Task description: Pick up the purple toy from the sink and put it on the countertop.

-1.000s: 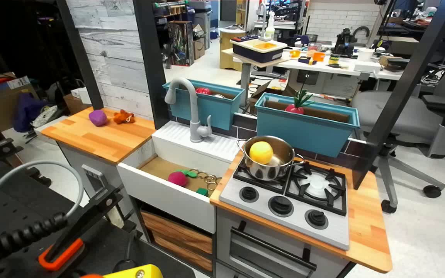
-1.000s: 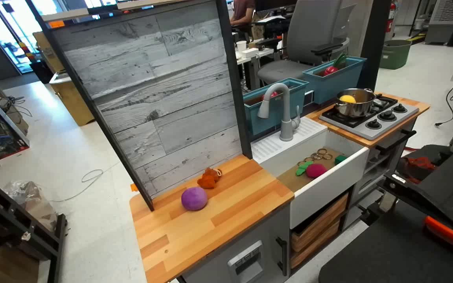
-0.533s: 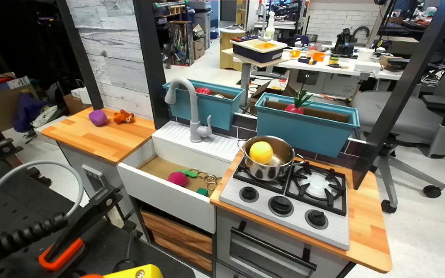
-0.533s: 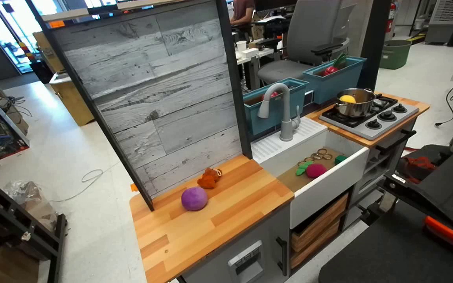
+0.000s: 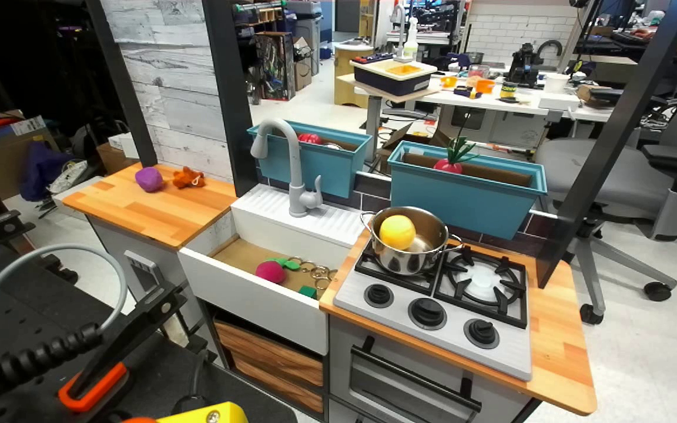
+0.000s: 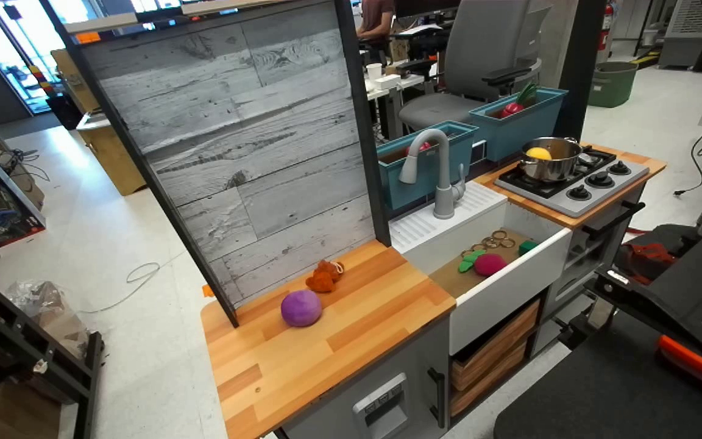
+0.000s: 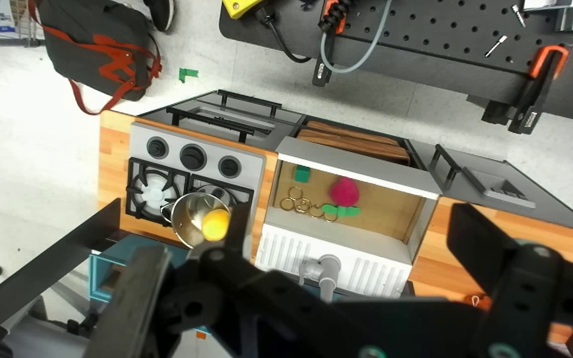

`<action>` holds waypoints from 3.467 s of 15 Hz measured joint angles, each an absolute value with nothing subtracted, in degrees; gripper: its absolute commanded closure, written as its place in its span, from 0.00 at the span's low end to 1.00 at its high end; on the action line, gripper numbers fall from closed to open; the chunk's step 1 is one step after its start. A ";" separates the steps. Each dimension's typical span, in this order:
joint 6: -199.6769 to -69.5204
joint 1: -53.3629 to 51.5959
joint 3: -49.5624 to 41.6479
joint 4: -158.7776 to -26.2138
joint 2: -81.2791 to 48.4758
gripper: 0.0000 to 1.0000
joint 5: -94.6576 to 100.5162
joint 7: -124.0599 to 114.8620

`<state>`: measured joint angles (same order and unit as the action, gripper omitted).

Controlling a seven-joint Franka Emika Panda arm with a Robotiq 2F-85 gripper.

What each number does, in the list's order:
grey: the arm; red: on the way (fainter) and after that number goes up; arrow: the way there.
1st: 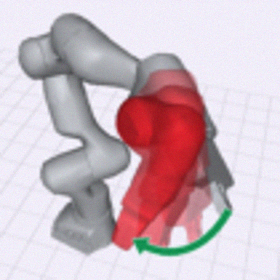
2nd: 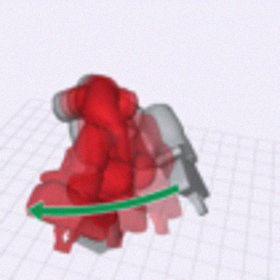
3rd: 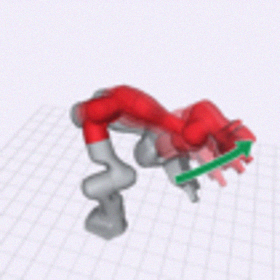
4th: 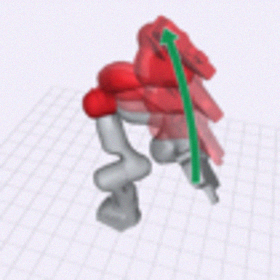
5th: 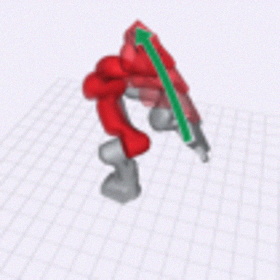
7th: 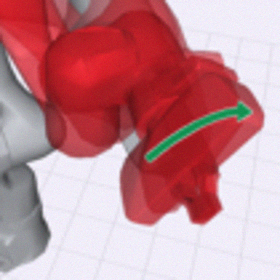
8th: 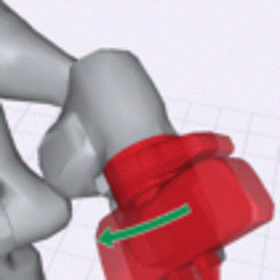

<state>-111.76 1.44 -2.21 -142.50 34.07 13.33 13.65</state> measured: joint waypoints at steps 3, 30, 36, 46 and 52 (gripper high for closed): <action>-111.84 1.42 -2.22 -142.55 33.92 0.00 13.29 13.08; -148.49 4.59 1.19 -111.24 -41.47 0.00 -9.78 2.19; -148.93 4.75 1.29 -98.11 -55.68 0.00 -10.19 -1.38; -146.62 3.77 1.16 -79.19 -73.47 0.00 -8.87 -2.48; -141.05 1.70 0.47 -71.83 -79.94 0.26 -8.01 -3.24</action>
